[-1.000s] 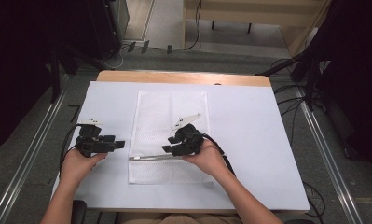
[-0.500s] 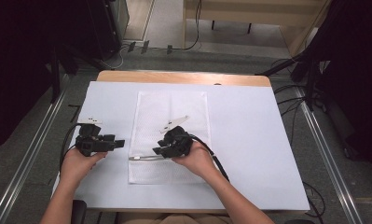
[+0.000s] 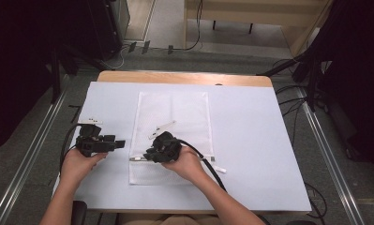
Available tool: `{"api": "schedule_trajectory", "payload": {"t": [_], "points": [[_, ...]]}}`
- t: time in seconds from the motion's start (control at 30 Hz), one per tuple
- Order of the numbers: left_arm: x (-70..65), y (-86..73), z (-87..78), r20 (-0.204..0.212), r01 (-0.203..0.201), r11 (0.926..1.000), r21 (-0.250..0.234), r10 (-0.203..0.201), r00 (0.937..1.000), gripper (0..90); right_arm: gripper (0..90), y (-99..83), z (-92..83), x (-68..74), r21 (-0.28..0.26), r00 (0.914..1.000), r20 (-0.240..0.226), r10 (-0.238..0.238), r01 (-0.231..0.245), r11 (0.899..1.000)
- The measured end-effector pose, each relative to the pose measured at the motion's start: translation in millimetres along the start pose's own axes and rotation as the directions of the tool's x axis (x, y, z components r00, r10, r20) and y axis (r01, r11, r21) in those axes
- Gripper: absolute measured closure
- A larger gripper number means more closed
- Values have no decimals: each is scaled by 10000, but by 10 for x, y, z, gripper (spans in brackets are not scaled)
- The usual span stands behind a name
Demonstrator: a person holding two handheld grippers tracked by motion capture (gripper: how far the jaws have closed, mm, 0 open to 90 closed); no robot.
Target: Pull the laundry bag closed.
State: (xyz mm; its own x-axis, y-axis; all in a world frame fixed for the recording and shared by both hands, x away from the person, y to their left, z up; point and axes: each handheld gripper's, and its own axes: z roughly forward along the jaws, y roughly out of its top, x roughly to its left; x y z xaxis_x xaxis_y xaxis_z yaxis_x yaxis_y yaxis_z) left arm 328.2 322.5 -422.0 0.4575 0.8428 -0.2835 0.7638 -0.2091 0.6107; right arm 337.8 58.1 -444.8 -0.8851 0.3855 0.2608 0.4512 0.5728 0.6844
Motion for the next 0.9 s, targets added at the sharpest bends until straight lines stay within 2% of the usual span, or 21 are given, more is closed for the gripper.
{"api": "schedule_trajectory", "payload": {"t": [0.2, 0.33, 0.57, 0.7, 0.9], "points": [[1, -2, -4, 7, 22, 10000, -66, -22, 10000, 408, 789, 28, 137, 53, 49, 9999, -107, -12, 12, 10000], [1, -1, -7, 5, 35, 10000, -83, -35, 10000, 408, 788, 50, 202, 43, 26, 9998, -139, 150, -150, 9999], [8, -3, -9, -58, 10, 10000, -51, -10, 10000, 408, 750, 73, 293, 42, 164, 10000, -15, 80, -80, 9998], [13, -4, -18, -68, -16, 10000, -27, 16, 10000, 408, 761, 76, 358, 41, 348, 9998, -80, 168, -165, 9993], [15, -2, -20, -74, -21, 10000, 4, 21, 10000, 408, 771, 94, 411, 46, 296, 9998, -100, 154, -151, 9994]]}}
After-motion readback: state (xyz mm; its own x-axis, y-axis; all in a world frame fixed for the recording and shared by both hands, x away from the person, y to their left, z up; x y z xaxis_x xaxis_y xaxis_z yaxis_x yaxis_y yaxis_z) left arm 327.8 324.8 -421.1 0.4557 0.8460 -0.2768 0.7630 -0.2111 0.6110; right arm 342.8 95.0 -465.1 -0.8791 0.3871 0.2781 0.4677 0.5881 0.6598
